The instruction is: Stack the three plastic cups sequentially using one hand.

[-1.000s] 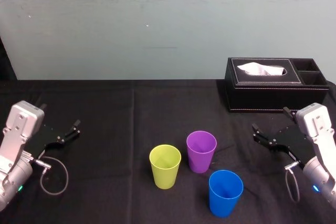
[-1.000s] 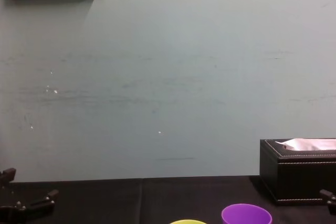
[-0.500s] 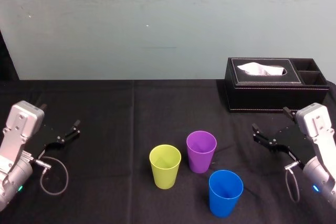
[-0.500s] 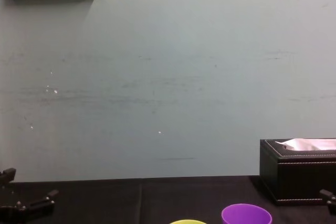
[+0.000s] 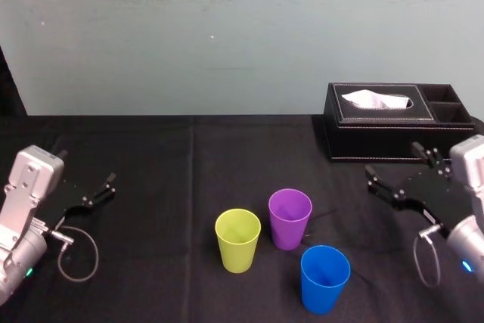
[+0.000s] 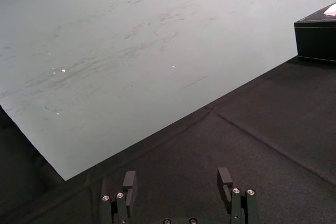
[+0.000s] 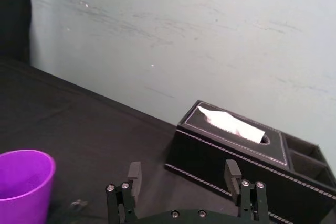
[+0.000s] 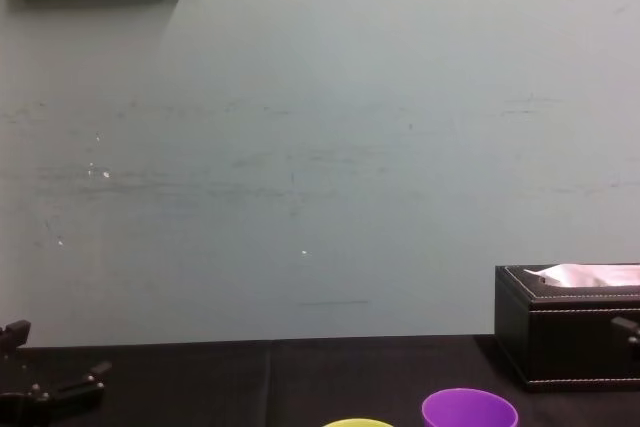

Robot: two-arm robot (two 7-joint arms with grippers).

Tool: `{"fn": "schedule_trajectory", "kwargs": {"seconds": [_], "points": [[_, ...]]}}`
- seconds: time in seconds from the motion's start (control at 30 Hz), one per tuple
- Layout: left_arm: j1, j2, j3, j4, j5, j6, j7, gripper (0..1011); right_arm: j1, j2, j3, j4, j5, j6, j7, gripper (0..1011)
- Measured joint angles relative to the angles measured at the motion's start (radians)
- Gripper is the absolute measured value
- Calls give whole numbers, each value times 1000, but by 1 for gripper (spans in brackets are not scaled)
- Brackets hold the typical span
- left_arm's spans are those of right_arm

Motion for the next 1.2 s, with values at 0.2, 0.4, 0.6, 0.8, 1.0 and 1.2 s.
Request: {"fn": "schedule_trajectory", "kwargs": {"seconds": [0.2,0.4,0.6,0.8,1.0,1.2], "points": [[0,0,0,0,0,0,0,1000,-72,42,46,-100,86,86,54,1003],[0,0,0,0,0,0,0,1000,-189,123,106,-232,188,216,120,1003],[0,0,0,0,0,0,0,1000,-314,215,163,-347,211,285,152,1003],[0,0,0,0,0,0,0,1000,-395,271,170,-413,182,342,170,1003],[0,0,0,0,0,0,0,1000,-422,258,148,-431,169,353,194,1003],[0,0,0,0,0,0,0,1000,-428,218,129,-437,156,345,205,1003]]}}
